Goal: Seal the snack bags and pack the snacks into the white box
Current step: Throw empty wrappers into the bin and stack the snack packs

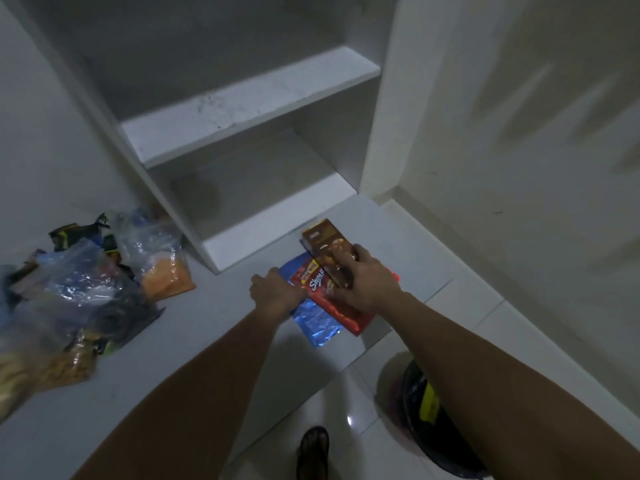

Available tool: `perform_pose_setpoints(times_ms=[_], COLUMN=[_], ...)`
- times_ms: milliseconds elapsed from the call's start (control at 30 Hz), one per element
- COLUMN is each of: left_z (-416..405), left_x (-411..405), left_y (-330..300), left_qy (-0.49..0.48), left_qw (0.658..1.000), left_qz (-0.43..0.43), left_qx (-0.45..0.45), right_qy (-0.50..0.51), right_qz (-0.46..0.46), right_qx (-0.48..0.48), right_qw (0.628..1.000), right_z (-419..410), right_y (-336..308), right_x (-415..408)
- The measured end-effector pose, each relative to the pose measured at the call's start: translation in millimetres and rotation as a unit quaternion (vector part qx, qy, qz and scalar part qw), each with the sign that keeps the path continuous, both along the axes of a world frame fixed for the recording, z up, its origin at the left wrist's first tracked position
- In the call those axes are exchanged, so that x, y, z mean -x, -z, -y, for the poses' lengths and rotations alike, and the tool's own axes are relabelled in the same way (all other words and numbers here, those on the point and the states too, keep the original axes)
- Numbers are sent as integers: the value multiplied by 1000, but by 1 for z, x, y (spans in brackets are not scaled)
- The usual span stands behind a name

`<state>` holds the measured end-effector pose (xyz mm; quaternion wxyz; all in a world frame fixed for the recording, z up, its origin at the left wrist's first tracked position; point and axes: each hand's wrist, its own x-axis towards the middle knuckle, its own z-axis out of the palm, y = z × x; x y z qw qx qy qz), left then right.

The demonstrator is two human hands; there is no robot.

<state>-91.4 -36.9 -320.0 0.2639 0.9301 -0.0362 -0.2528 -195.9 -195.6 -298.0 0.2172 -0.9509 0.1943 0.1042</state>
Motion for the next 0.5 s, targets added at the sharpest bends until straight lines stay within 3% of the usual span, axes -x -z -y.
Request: perform_pose_setpoints(times_ms=[200, 300, 500], left_z=[8, 2, 7], left_x=[-3, -4, 5], left_y=[12, 23, 18], left_qy=[-63, -103, -35], left_qw=[993, 976, 958], left_qz=[-12, -24, -38], left_qx=[99, 193, 284], right_qy=[-11, -4, 10], right_qz=[39, 31, 30], right_qx=[6, -1, -15], right_qw=[999, 1000, 999], right_z=[2, 0, -1], right_y=[23, 29, 26], right_x=[9, 9, 8])
